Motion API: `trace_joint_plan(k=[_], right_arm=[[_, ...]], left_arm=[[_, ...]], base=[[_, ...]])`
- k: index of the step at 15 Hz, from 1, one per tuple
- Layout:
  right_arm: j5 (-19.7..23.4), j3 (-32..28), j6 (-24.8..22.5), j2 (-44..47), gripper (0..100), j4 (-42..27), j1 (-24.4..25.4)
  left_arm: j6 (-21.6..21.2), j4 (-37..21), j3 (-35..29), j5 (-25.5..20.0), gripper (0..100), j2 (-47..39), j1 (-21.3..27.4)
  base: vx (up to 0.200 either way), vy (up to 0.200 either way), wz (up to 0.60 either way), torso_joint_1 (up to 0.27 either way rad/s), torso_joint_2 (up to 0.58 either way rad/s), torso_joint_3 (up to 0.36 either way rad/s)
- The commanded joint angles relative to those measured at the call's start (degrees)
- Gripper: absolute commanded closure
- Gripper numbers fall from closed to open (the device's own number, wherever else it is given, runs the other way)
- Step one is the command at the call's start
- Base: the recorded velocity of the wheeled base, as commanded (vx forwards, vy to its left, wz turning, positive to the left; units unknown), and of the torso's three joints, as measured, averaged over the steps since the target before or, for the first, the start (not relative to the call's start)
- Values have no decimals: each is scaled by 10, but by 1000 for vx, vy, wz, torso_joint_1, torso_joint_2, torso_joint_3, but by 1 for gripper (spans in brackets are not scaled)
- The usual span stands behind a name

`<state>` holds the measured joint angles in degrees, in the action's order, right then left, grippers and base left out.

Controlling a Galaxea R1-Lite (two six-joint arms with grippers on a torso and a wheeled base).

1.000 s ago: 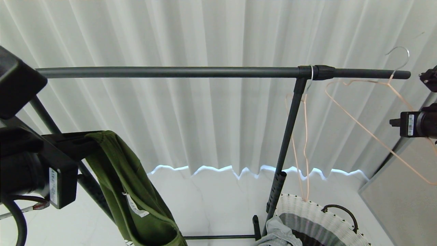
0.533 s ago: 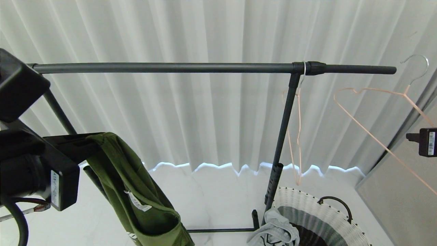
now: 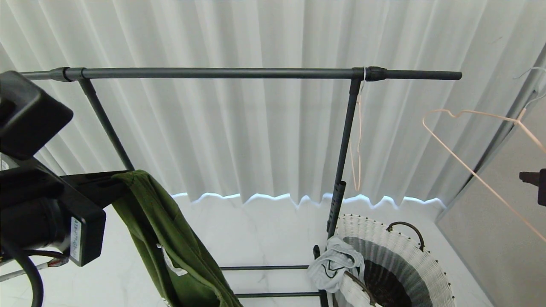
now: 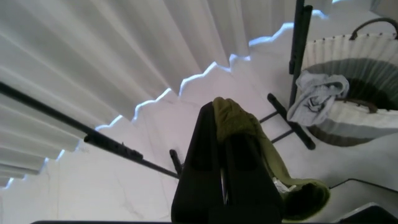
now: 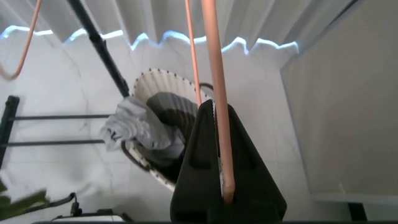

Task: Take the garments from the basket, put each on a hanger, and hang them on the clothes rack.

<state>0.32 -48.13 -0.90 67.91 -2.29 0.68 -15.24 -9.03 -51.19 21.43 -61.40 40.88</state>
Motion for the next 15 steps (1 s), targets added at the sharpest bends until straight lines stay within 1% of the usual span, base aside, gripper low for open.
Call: trace_joint_plan(k=[1, 3, 6, 10, 13, 15], right_arm=[[1, 1, -2, -6, 100, 0, 4], [1, 1, -1, -11, 100, 1, 13], [2, 1, 0, -19, 100, 4, 25], [4, 0, 2, -34, 100, 6, 49], [5, -1, 3, -45, 100, 9, 78], [5, 1, 4, -45, 100, 37, 95]], left_arm=[[0, 15, 9, 0, 100, -1, 0], [-1, 46, 27, 0, 100, -4, -1], [-2, 52, 26, 1, 100, -9, -14], [-2, 53, 21, 1, 100, -15, -19], [-1, 53, 22, 1, 100, -18, -19], [-1, 53, 22, 1, 100, -19, -19]], base=[[0, 0, 0, 0, 0, 0], [0, 0, 0, 0, 0, 0], [0, 0, 0, 0, 0, 0], [0, 200, 0, 1, 1, 4], [0, 200, 0, 4, 4, 5], [0, 200, 0, 2, 2, 5]])
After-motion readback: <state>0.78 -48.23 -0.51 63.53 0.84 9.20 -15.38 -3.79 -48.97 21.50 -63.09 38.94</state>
